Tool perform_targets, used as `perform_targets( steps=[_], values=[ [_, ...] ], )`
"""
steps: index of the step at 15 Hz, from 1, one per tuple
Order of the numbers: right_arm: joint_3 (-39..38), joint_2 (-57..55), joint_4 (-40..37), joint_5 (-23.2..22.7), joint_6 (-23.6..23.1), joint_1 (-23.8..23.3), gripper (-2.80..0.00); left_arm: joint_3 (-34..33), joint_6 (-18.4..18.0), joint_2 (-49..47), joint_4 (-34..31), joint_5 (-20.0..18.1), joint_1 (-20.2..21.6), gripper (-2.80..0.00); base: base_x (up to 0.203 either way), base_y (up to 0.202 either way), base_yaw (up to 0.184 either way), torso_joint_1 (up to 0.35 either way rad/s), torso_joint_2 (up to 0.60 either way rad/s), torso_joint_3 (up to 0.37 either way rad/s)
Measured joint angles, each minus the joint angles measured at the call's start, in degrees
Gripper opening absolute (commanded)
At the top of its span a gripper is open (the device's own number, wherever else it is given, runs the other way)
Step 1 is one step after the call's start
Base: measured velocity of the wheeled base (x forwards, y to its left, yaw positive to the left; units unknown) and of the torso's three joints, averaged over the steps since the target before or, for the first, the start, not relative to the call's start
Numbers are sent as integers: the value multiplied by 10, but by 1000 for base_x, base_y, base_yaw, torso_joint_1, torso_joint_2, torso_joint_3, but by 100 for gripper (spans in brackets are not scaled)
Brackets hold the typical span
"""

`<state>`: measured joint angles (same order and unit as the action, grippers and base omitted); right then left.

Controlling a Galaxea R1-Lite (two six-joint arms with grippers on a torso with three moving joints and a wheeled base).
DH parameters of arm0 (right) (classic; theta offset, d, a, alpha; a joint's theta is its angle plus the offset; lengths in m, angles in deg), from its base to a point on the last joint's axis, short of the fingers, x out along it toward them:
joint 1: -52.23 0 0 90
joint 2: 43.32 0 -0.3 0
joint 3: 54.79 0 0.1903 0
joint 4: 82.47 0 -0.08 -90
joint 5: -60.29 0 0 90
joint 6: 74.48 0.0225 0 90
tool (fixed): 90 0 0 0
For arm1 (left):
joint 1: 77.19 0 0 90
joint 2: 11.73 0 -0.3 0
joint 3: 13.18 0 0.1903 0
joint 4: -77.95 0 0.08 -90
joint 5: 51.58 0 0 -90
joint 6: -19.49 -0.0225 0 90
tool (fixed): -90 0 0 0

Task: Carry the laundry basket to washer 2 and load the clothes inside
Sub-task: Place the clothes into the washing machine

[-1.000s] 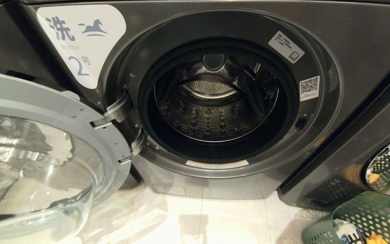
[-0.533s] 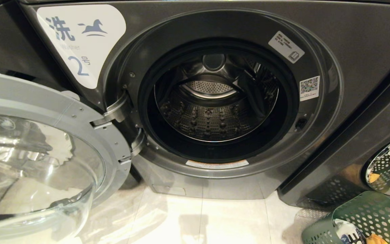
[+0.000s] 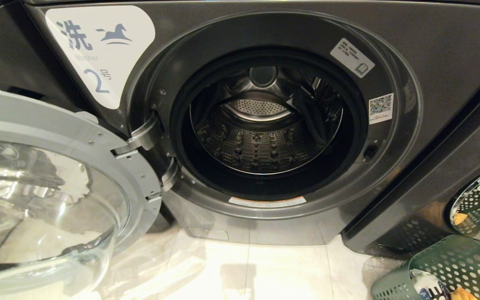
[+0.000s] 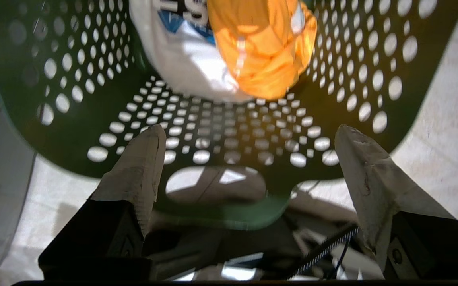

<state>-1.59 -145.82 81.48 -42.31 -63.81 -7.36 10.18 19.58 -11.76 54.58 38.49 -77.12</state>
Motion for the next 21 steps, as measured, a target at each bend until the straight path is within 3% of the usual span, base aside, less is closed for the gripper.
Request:
perform_targets(
  steps=[2, 5, 6, 12, 16, 21],
  values=[
    [13, -74, 71, -3, -30, 0, 0, 0, 0, 0, 0, 0, 0, -280, 0, 0, 0, 0, 0, 0],
    [27, -171, 164, -61, -156, 9, 0, 0, 0, 0, 0, 0, 0, -280, 0, 0, 0, 0, 0, 0],
    [28, -189, 164, -67, -178, 13, 0, 0, 0, 0, 0, 0, 0, -280, 0, 0, 0, 0, 0, 0],
    [56, -291, 151, 2, -186, 34, 0, 0, 0, 0, 0, 0, 0, -280, 0, 0, 0, 0, 0, 0],
    [135, -386, 154, 33, -191, 79, 0, 0, 0, 0, 0, 0, 0, -280, 0, 0, 0, 0, 0, 0],
    [223, -482, 153, 63, -239, 127, 0, 0, 0, 0, 0, 0, 0, -280, 0, 0, 0, 0, 0, 0]
  ],
)
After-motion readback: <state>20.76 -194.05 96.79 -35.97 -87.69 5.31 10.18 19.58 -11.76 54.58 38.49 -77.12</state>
